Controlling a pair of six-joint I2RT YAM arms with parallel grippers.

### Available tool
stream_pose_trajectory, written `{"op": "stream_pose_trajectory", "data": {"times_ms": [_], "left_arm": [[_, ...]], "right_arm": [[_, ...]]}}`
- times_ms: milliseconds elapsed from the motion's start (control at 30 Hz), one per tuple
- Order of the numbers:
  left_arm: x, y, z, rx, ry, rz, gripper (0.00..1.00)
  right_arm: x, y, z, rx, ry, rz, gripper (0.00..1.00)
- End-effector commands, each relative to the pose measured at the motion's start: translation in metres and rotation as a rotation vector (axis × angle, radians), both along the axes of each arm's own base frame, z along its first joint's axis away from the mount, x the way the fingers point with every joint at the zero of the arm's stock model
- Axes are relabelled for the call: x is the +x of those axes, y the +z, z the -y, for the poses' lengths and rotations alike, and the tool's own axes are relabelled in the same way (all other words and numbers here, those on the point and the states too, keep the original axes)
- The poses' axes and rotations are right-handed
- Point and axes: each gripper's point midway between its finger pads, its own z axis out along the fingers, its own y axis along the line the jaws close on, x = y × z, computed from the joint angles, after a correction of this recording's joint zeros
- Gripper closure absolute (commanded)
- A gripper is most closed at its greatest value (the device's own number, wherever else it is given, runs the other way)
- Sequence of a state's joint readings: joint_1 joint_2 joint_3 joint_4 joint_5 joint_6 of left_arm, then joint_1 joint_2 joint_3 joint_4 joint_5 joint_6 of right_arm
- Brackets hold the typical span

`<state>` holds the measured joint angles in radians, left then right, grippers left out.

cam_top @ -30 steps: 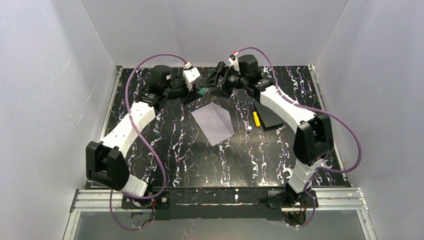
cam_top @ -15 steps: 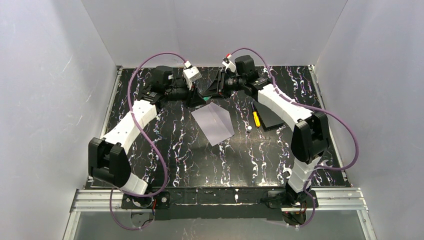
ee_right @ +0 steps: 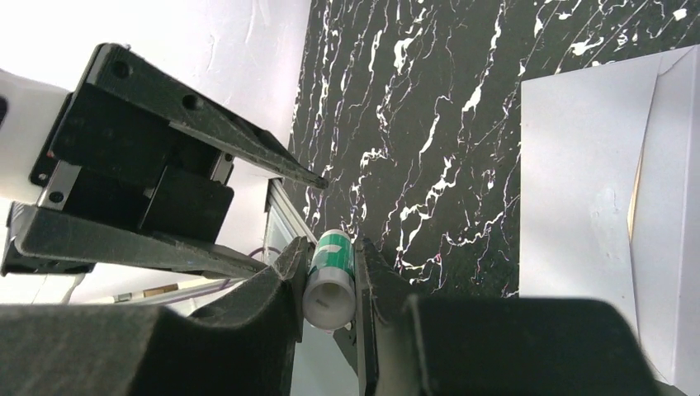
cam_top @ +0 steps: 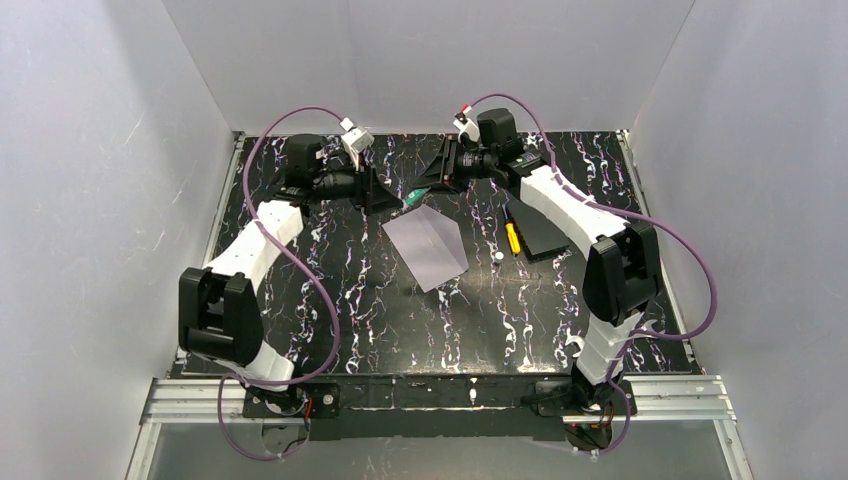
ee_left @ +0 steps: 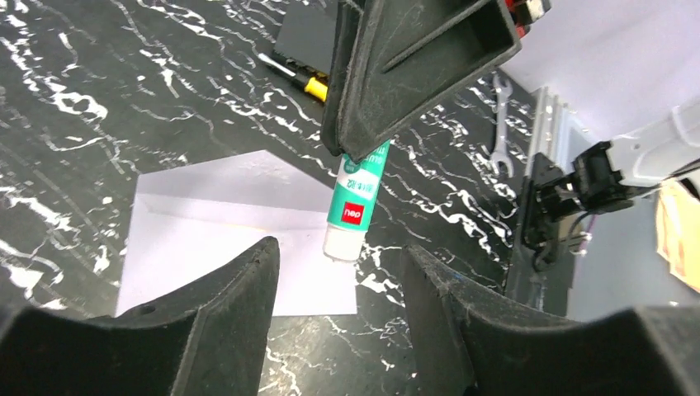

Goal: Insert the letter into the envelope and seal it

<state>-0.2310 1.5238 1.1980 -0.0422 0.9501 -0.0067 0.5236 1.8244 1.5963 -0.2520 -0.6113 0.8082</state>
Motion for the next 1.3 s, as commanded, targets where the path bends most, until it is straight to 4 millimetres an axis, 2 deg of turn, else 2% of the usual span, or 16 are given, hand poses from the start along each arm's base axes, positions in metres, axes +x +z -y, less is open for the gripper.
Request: {"op": "stream_pose_trajectory", "data": {"times_ms": [0,133,233,400,633,700,800,867,900,933,967,1033,1200,1267], "left_arm": [[-0.012,0.012,0.014,-0.125,-0.128,-0.08,0.45],[-0.009,0.006,0.018,-0.143,-0.161,-0.136,0.43],[-0.009,0.005,0.02,-0.154,-0.18,-0.156,0.45],[-0.009,0.006,0.02,-0.156,-0.187,-0.147,0.57],[-0.007,0.01,0.021,-0.16,-0.194,-0.135,0.54],[-0.009,0.01,0.021,-0.162,-0.2,-0.138,0.62],[-0.011,0.01,0.021,-0.167,-0.214,-0.139,0.83],[-0.012,0.01,0.021,-0.166,-0.217,-0.129,0.94],[-0.012,0.011,0.021,-0.164,-0.215,-0.123,0.99],[-0.012,0.011,0.021,-0.162,-0.212,-0.117,1.0],[-0.011,0.012,0.02,-0.16,-0.209,-0.109,1.0],[-0.009,0.014,0.02,-0.152,-0.196,-0.085,1.0],[-0.004,0.021,0.019,-0.141,-0.176,-0.04,1.0],[-0.005,0.022,0.02,-0.147,-0.186,-0.045,1.0]], "right_arm": [[-0.006,0.028,-0.003,0.081,0.037,0.059,0.86],[-0.007,0.029,-0.006,0.097,0.051,0.049,0.85],[-0.007,0.031,-0.007,0.109,0.057,0.05,0.85],[-0.006,0.029,-0.009,0.118,0.062,0.042,0.85],[-0.008,0.023,-0.009,0.107,0.08,0.029,0.85],[-0.008,0.023,-0.009,0.107,0.081,0.03,0.85],[-0.008,0.022,-0.01,0.108,0.084,0.026,0.84],[-0.009,0.022,-0.01,0.109,0.088,0.029,0.78],[-0.009,0.023,-0.009,0.11,0.088,0.035,0.69],[-0.009,0.022,-0.008,0.106,0.086,0.042,0.51],[-0.011,0.022,-0.008,0.106,0.093,0.051,0.4],[-0.013,0.02,-0.008,0.105,0.114,0.057,0.31],[-0.019,0.017,-0.01,0.118,0.155,0.06,0.3],[-0.019,0.019,-0.012,0.128,0.16,0.081,0.36]]}}
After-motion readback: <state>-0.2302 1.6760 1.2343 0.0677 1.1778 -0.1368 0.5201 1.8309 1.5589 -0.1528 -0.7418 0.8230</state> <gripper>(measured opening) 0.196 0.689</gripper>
